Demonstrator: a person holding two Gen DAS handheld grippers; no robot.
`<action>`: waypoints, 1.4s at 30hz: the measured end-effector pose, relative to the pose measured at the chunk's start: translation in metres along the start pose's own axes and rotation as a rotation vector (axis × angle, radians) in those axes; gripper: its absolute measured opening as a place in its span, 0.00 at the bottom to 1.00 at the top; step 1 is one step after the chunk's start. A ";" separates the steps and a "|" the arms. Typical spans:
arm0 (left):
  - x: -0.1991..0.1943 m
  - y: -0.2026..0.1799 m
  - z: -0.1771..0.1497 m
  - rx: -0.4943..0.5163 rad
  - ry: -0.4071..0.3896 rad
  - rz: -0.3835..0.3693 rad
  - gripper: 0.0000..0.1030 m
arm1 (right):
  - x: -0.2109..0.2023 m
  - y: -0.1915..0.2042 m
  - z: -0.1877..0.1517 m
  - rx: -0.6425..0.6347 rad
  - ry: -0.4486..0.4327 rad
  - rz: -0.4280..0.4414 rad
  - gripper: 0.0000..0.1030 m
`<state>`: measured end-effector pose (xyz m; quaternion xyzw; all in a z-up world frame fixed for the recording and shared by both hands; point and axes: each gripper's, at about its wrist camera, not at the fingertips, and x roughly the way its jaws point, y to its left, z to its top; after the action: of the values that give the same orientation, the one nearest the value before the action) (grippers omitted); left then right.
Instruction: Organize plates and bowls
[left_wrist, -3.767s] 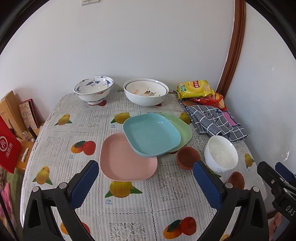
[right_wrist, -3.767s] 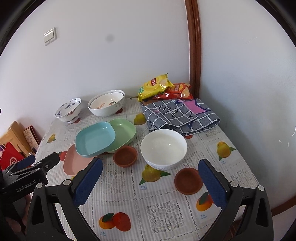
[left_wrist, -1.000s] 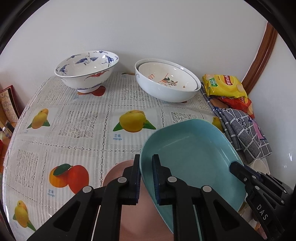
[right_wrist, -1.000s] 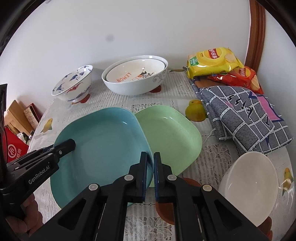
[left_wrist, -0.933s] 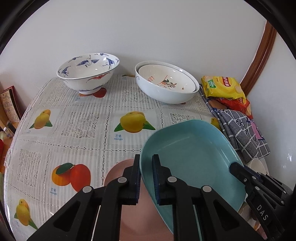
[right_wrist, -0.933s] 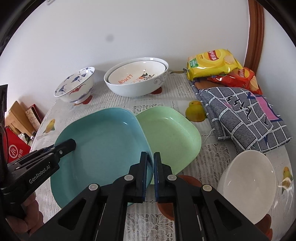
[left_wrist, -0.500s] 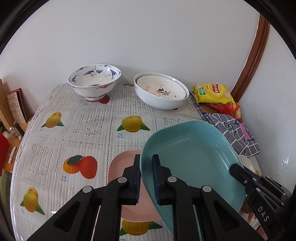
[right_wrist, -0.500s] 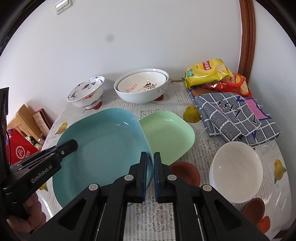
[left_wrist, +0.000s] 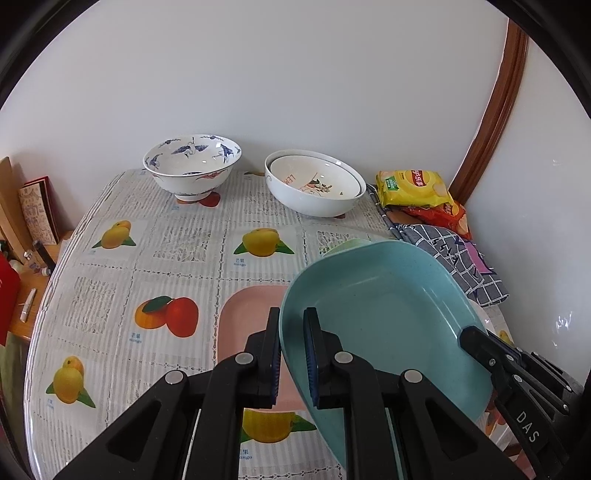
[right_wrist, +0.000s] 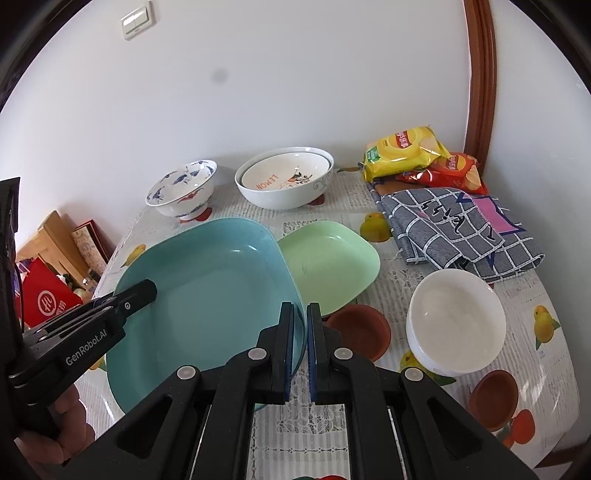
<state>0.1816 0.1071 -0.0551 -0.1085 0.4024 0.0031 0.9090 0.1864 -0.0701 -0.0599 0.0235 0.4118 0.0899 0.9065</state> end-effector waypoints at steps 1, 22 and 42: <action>-0.001 0.000 -0.001 0.000 0.001 0.000 0.11 | -0.001 0.000 -0.001 0.001 0.000 0.000 0.06; 0.024 0.037 -0.017 -0.059 0.068 0.019 0.11 | 0.027 0.026 -0.018 -0.035 0.074 0.006 0.06; 0.064 0.065 -0.025 -0.106 0.146 0.046 0.11 | 0.075 0.044 -0.033 -0.079 0.192 0.014 0.07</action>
<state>0.2009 0.1608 -0.1309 -0.1470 0.4694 0.0373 0.8698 0.2037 -0.0138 -0.1321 -0.0182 0.4928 0.1140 0.8624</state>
